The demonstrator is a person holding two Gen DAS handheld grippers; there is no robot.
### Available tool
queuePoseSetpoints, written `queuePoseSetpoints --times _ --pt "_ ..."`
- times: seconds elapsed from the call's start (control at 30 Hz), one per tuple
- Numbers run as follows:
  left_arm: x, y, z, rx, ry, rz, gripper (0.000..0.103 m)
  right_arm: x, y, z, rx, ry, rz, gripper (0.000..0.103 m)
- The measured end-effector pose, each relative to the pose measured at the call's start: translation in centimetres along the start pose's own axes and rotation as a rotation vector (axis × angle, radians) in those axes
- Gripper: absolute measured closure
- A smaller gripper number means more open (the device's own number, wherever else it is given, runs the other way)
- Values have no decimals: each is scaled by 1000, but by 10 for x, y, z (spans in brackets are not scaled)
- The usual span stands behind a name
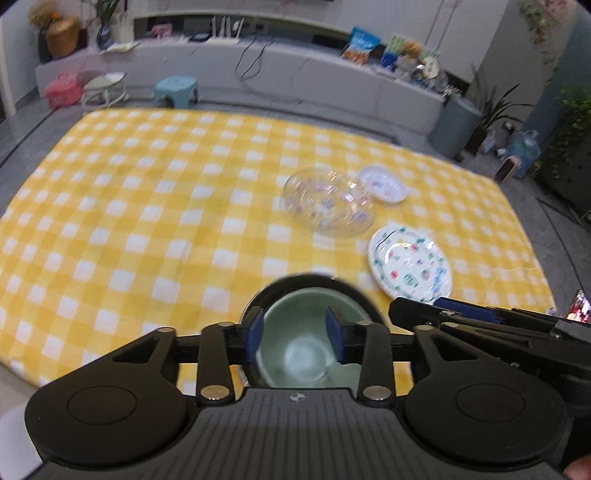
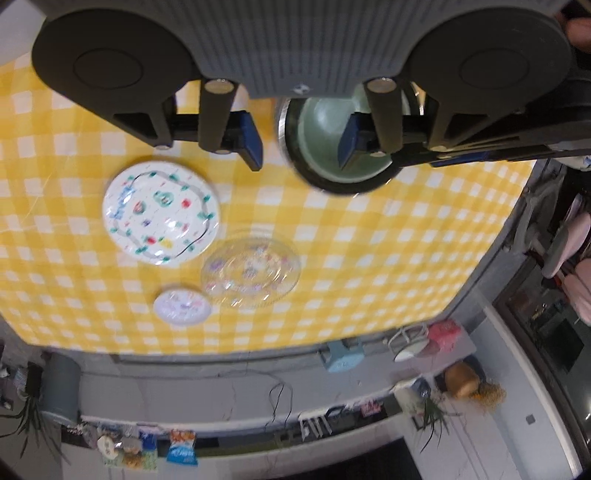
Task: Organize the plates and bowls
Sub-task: 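Open the left tool and lift it away from the bowl stack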
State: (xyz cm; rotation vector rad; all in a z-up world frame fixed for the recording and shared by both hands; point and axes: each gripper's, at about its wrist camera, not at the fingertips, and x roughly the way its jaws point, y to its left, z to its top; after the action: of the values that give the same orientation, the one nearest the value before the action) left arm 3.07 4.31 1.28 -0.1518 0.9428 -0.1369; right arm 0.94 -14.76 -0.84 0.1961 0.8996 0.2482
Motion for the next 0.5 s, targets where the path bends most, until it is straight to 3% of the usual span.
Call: queuePoseSetpoints --times 0.3,0.5 --pt "7 -17 17 -9 -96 -87 45 -11 -56 15 58 -84 -61 48" --pt "30 -30 29 -72 -82 -203 41 -1 -90 26 94 -93 -100 46"
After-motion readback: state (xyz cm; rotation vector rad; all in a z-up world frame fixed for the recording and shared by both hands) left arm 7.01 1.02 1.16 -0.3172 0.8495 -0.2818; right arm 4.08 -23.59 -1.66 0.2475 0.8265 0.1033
